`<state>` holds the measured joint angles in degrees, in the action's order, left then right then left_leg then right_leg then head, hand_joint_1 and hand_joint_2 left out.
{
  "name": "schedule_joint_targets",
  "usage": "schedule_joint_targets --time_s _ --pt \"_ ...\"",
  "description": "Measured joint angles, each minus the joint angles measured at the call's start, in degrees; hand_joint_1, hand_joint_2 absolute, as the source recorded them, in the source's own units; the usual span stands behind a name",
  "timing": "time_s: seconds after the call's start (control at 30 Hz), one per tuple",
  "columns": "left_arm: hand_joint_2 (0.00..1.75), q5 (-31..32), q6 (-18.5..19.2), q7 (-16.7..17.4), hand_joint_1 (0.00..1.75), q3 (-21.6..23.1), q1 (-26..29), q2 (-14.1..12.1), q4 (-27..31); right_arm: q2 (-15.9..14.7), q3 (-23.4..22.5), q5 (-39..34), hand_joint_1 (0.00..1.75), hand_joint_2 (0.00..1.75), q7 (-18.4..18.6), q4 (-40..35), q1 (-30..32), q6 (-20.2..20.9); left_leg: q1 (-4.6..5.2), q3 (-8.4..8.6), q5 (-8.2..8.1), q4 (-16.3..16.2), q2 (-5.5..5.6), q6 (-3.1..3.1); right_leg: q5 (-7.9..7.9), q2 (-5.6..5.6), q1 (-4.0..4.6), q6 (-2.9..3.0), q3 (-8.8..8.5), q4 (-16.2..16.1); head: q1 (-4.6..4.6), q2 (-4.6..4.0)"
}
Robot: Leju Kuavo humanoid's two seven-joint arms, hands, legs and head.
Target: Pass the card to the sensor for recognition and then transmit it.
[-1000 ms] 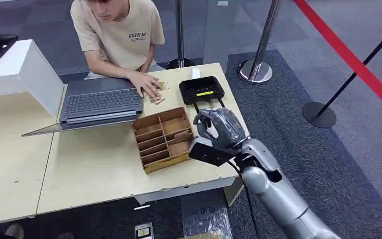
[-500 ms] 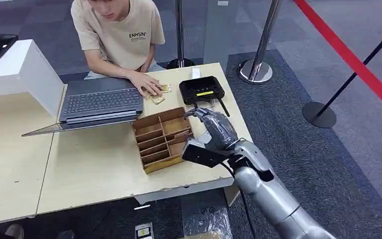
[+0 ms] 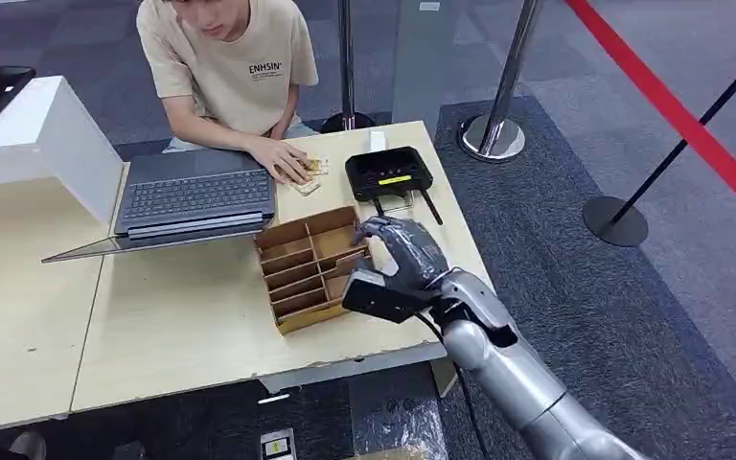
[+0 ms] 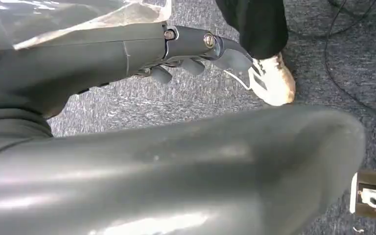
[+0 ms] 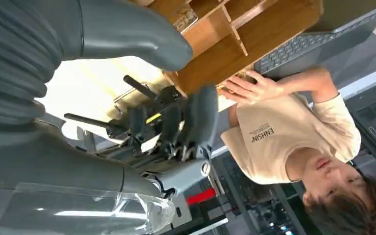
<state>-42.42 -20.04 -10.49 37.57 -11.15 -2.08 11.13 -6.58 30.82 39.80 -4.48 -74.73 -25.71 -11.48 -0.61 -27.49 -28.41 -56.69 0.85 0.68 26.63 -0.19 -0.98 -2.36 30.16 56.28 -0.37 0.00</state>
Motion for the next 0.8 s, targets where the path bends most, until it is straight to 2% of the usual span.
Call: schedule_joint_targets --time_s 0.17,0.33,0.4,0.6,0.7,0.8 --pt "0.0 0.0 0.0 0.0 0.0 0.0 0.0 0.1 0.0 0.3 0.2 0.0 0.8 1.75 -0.1 1.0 -0.2 -0.2 0.0 -0.01 0.0 0.0 0.0 0.0 0.0 0.0 0.0 0.0 0.0 0.0 0.0 0.0" --pt "0.0 0.0 0.0 0.2 0.0 0.0 -0.1 0.3 0.0 0.7 0.3 -0.3 0.77 1.75 -0.8 2.5 -0.8 -0.9 0.0 -0.01 0.0 0.0 0.0 0.0 0.0 0.0 0.0 0.0 0.0 0.0 0.0 0.0" --pt "0.0 0.2 0.1 0.7 0.0 0.0 -0.1 0.4 0.0 0.9 0.4 -0.5 0.82 1.75 -1.1 3.1 -1.0 -0.9 0.0 0.0 0.0 0.0 0.0 0.0 0.0 0.0 0.0 0.0 0.0 0.0 -0.02 0.0" --pt "0.0 0.4 0.3 0.8 0.0 0.0 -0.2 0.6 0.0 1.3 0.7 -0.7 0.82 1.75 -1.5 4.5 -1.3 -1.0 0.0 0.01 0.0 0.0 0.0 0.0 0.0 0.0 0.0 0.0 0.0 0.0 0.0 0.0" --pt "0.0 0.5 0.3 0.9 0.0 0.0 -0.2 0.6 0.0 1.4 0.8 -0.8 0.96 1.75 -1.7 5.1 -1.5 -1.1 0.0 0.0 0.0 0.0 0.0 0.0 0.0 0.0 0.0 0.0 0.0 0.0 0.0 0.0" --pt "0.0 0.7 0.5 1.1 0.0 0.0 -0.3 0.8 0.0 1.4 1.0 -0.7 0.98 1.75 -2.1 6.1 -2.1 -1.2 0.0 0.0 0.0 0.0 0.0 0.0 0.0 0.0 0.0 0.0 0.0 0.0 0.0 0.0"
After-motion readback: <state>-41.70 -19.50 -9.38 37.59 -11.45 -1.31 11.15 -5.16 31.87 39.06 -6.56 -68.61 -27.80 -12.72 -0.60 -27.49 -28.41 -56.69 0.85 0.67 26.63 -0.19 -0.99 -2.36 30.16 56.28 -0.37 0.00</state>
